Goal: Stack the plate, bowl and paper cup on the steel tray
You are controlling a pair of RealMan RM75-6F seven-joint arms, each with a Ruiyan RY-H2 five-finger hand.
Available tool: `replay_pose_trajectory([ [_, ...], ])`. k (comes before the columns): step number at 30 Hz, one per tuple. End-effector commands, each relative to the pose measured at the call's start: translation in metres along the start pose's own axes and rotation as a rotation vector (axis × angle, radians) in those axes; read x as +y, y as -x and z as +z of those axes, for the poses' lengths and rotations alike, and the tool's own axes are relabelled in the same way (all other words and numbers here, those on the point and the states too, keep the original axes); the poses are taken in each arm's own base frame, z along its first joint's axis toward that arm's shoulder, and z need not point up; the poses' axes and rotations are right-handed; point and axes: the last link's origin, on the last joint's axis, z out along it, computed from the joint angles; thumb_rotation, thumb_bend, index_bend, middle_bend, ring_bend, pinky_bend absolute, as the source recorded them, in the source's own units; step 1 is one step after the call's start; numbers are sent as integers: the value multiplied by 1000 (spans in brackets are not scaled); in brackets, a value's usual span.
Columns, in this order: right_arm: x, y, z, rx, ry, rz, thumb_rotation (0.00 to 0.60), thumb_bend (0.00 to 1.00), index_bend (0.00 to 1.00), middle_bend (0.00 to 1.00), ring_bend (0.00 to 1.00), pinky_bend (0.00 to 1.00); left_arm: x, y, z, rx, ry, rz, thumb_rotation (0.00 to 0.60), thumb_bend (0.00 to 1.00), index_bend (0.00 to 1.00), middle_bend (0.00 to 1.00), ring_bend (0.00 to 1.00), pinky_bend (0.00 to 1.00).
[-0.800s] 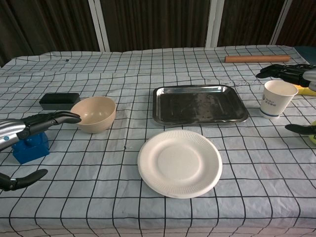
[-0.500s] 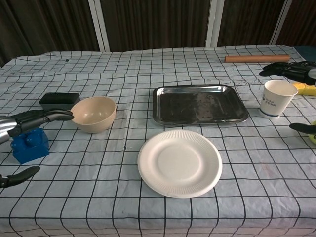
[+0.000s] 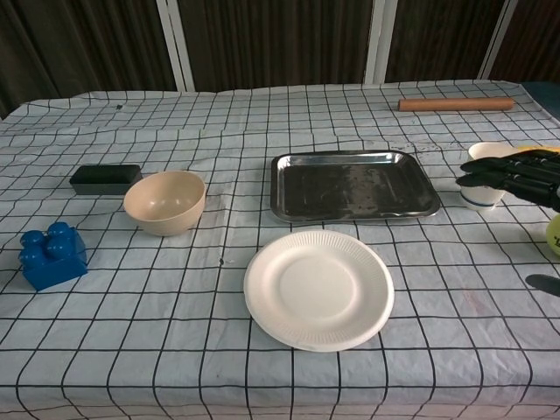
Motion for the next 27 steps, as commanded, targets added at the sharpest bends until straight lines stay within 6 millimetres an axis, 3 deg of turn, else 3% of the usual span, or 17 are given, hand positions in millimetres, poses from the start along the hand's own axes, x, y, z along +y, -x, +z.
replay_pose_trajectory([
  [1, -19, 13, 14, 22, -70, -19, 600, 213, 172, 0, 0, 0, -11, 4, -17, 23, -53, -39, 600, 414, 0, 0, 0, 0],
  [7, -49, 33, 50, 51, -146, -37, 600, 213, 375, 18, 0, 0, -14, 6, -22, 24, -53, -52, 600, 413, 0, 0, 0, 0],
  [13, -71, 48, 74, 56, -184, -19, 600, 212, 423, 46, 0, 0, -18, 4, -27, 28, -67, -56, 600, 414, 0, 0, 0, 0],
  [27, -83, 65, 75, 45, -225, -24, 600, 212, 444, 63, 0, 0, -19, 4, -28, 18, -74, -48, 600, 415, 0, 0, 0, 0],
])
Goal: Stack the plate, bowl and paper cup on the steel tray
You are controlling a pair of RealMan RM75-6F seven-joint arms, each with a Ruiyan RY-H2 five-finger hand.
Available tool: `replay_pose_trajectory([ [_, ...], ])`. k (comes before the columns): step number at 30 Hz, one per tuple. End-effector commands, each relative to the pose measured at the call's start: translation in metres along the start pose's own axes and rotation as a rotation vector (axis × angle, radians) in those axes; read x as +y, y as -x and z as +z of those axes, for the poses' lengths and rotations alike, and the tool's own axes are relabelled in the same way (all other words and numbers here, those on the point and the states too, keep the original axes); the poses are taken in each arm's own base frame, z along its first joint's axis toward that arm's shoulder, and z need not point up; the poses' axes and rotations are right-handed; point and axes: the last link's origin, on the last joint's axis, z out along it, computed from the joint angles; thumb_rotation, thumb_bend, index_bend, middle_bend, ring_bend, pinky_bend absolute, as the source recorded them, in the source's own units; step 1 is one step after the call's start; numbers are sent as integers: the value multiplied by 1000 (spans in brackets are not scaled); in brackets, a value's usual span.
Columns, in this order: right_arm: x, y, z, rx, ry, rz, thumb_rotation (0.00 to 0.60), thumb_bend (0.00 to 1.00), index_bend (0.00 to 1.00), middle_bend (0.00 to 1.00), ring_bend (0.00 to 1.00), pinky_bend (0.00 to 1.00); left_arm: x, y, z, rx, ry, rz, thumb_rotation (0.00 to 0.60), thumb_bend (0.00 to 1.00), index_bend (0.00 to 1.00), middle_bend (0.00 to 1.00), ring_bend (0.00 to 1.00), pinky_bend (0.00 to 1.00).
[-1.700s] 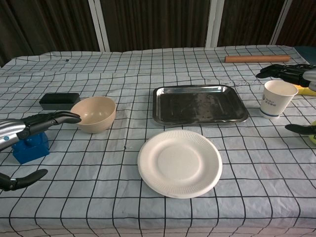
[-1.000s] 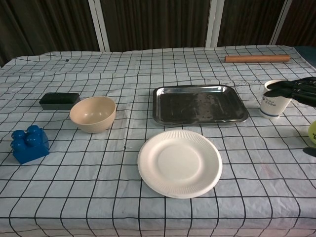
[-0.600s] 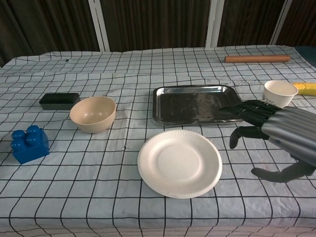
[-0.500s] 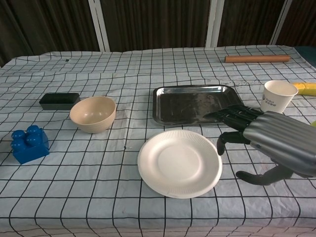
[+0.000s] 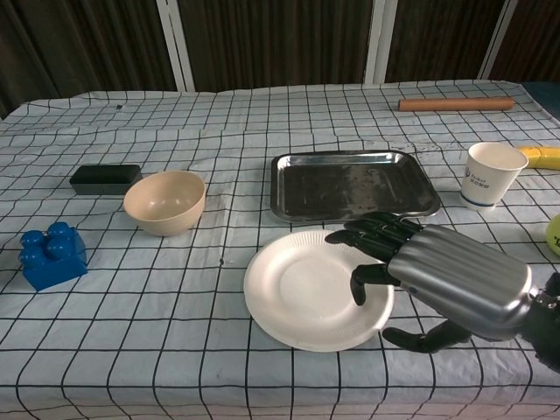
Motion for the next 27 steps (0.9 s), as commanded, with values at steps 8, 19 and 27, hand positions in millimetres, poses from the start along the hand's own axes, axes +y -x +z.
replay_pose_trajectory([
  [8, -3, 9, 6, -17, 1, 2, 600, 212, 454, 72, 0, 0, 0, 0, 1, -11, -7, -5, 600, 415, 0, 0, 0, 0],
  [19, -5, 11, 20, 5, 16, 22, 600, 212, 524, 120, 0, 0, 2, 0, 4, -53, 16, -49, 600, 414, 0, 0, 0, 0],
  [27, -6, 17, 25, 3, 4, 0, 600, 216, 558, 146, 0, 0, 0, -1, 4, -41, -4, -32, 600, 415, 0, 0, 0, 0],
])
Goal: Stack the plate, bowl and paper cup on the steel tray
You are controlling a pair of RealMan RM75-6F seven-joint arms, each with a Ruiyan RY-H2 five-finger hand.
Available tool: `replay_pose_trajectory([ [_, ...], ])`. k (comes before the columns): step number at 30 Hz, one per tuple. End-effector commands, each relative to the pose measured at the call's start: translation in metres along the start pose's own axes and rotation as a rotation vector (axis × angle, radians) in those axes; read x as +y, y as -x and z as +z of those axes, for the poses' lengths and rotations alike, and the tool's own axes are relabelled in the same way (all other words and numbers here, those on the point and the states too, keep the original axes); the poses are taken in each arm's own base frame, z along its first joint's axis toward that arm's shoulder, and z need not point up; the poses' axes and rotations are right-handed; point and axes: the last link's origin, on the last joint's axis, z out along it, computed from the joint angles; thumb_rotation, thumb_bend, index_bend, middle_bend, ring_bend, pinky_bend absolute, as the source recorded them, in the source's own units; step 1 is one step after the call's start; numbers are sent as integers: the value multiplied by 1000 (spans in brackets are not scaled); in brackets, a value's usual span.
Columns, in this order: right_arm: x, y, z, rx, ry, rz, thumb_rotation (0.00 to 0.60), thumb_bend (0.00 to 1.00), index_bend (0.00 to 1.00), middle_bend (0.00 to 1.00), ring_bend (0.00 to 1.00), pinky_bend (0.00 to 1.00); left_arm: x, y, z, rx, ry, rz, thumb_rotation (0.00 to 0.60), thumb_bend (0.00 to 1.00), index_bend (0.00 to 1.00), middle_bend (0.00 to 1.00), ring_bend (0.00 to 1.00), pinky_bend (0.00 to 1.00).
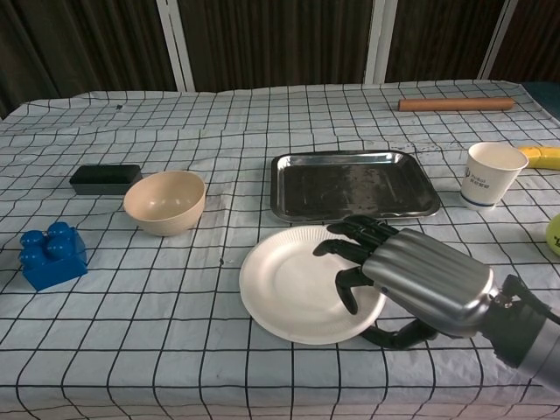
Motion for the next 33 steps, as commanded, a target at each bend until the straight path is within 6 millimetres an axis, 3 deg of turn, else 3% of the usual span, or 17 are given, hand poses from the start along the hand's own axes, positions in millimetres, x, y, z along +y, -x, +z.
replay_pose_trajectory([
  [1, 0, 3, 1, -7, -3, -12, 600, 222, 559, 146, 0, 0, -1, -1, 0, 1, -6, 2, 600, 415, 0, 0, 0, 0],
  [11, 0, 0, 2, 41, -6, -14, 600, 424, 629, 190, 2, 0, -2, -2, -2, 12, -9, 12, 600, 414, 0, 0, 0, 0],
  [17, 4, -9, -1, 100, -7, -13, 600, 456, 670, 221, 20, 0, -4, -3, -4, 17, -15, 15, 600, 413, 0, 0, 0, 0],
  [33, 43, -79, 9, 409, 104, -72, 600, 456, 712, 245, 51, 41, -9, -6, -5, 27, -23, 18, 600, 413, 0, 0, 0, 0],
])
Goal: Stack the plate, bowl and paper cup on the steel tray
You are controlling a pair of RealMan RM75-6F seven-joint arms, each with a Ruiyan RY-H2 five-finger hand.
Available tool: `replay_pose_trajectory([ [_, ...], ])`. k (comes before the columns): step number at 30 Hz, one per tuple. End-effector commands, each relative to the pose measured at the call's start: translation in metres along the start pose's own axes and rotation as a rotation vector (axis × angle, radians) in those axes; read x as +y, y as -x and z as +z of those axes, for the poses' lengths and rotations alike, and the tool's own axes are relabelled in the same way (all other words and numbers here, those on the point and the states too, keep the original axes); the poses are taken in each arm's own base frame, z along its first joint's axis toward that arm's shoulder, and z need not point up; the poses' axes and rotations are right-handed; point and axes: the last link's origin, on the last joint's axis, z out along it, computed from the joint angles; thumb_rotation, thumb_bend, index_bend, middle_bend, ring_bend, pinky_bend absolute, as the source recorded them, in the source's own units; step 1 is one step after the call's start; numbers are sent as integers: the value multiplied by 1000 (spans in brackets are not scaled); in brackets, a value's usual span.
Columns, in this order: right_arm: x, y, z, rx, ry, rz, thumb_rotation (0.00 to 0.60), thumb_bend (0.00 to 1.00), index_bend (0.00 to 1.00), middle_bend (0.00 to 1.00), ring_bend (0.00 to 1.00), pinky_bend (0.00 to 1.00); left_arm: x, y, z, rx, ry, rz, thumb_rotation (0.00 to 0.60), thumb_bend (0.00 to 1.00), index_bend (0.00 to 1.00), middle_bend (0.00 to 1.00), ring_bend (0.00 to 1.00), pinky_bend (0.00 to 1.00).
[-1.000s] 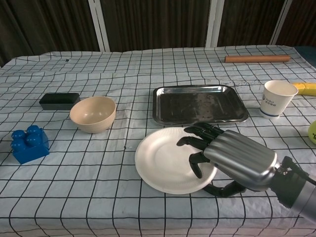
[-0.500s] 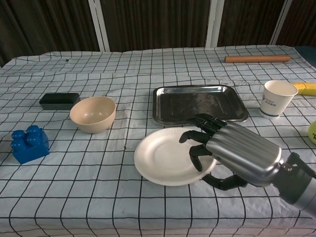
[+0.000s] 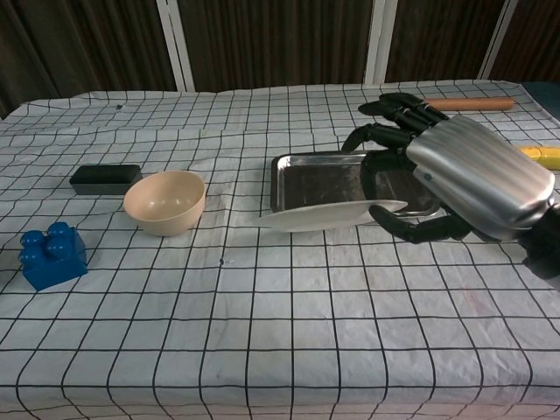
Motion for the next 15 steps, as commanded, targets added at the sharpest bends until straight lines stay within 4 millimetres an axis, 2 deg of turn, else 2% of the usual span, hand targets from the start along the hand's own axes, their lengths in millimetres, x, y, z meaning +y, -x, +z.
replay_pose_trajectory([
  [1, 11, -11, 11, 46, 27, -31, 600, 456, 711, 245, 51, 41, -1, 0, 0, 1, -3, 1, 600, 413, 0, 0, 0, 0],
  [10, 35, -31, 35, 128, 97, -42, 600, 456, 711, 253, 59, 49, -4, 0, 0, -3, -15, -5, 600, 413, 0, 0, 0, 0],
  [15, 53, -25, 51, 105, 146, -104, 600, 457, 711, 260, 67, 65, -5, 1, 1, -11, -14, -6, 600, 414, 0, 0, 0, 0],
])
